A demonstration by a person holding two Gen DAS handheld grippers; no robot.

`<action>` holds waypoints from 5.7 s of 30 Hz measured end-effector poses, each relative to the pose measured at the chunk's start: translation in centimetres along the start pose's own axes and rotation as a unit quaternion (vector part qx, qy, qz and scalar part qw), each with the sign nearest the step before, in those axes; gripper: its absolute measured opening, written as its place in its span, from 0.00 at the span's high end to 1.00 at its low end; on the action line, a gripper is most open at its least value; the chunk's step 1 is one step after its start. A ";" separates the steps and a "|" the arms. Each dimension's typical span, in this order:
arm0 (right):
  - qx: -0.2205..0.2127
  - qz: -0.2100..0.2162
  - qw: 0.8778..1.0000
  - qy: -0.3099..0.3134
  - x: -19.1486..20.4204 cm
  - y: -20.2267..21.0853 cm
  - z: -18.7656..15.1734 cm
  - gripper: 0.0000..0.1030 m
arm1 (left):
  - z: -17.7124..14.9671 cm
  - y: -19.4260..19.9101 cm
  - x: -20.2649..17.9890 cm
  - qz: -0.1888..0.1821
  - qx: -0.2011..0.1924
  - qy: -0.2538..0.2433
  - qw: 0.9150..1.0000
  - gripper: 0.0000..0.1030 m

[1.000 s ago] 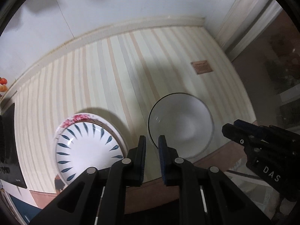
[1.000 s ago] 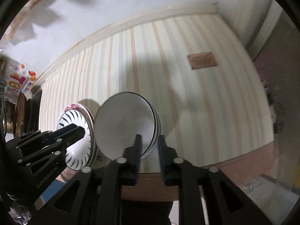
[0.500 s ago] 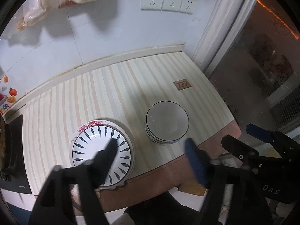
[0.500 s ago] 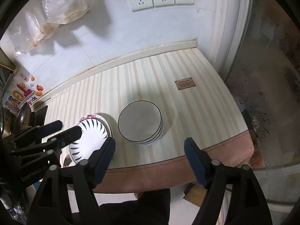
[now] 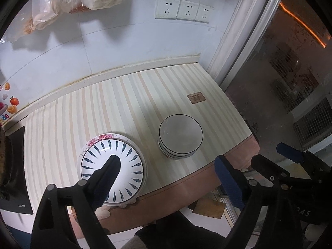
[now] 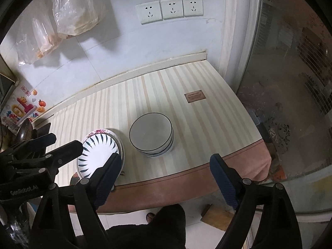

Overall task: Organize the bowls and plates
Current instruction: 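Open both grippers and pull back from the bowl stack, then grasp the rims of the three stacked bowls with both grippers and lift, then carry the bowl stack with both grippers toward the plate stack, then lower the bowl stack onto the blue-leaf plate and open both grippers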

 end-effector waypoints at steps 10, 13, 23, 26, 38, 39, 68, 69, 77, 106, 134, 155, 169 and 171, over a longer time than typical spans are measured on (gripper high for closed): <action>0.022 0.041 0.999 -0.014 -1.4 -4.3 2.0 0.12 | 1.9 -6.6 0.9 -0.019 0.062 0.017 0.998 0.10; 0.056 0.070 0.995 -0.035 -2.6 -7.9 2.5 0.12 | 2.7 -10.3 1.4 -0.036 0.099 0.033 0.994 0.10; 0.184 0.185 0.958 -0.116 -6.3 -22.2 2.1 0.12 | 4.5 -22.0 2.7 -0.092 0.214 0.088 0.968 0.10; 0.215 0.211 0.944 -0.137 -6.9 -25.9 1.4 0.12 | 4.4 -24.7 2.8 -0.100 0.246 0.092 0.960 0.10; 0.268 0.264 0.911 -0.167 -6.4 -33.2 0.1 0.14 | 2.8 -29.7 3.7 -0.139 0.317 0.135 0.928 0.25; 0.271 0.267 0.909 -0.168 -6.3 -33.5 0.1 0.16 | 2.7 -29.8 3.6 -0.147 0.317 0.137 0.927 0.26; 0.246 0.260 0.925 -0.130 -4.9 -33.3 1.1 0.37 | 2.7 -27.7 4.9 -0.138 0.257 0.120 0.949 0.34; 0.248 0.262 0.924 -0.130 -4.9 -33.3 1.1 0.37 | 2.7 -27.7 5.0 -0.139 0.258 0.122 0.948 0.34; 0.272 0.291 0.895 -0.202 -7.1 -34.4 0.2 0.40 | 2.6 -28.2 7.0 -0.169 0.256 0.169 0.937 0.39; 0.209 0.285 0.930 -0.103 -6.1 -32.1 2.0 0.41 | 3.5 -27.0 7.0 -0.141 0.204 0.168 0.954 0.41; 0.254 0.358 0.898 0.037 7.7 -28.6 1.1 0.42 | -2.5 -15.5 18.7 -0.062 0.122 0.306 0.942 0.41; 0.306 0.350 0.883 0.073 13.5 -31.0 -3.0 0.42 | -7.7 -15.7 22.3 -0.059 0.132 0.361 0.921 0.40; 0.310 0.317 0.892 0.084 15.7 -30.6 -3.2 0.42 | -6.6 -15.3 21.1 -0.015 0.121 0.297 0.947 0.42; 0.313 0.312 0.893 0.083 15.6 -30.5 -3.3 0.42 | -6.5 -14.5 20.9 -0.002 0.112 0.287 0.951 0.42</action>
Point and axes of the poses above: each gripper's, at about its wrist camera, not at the fingertips, and y roughly against the way its jaws point, x to its left, z to its top, the point moved 1 cm from there along -y, roughly the way its jaws point, and after that the axes turned 1 degree about -y, right-handed, at the moved point
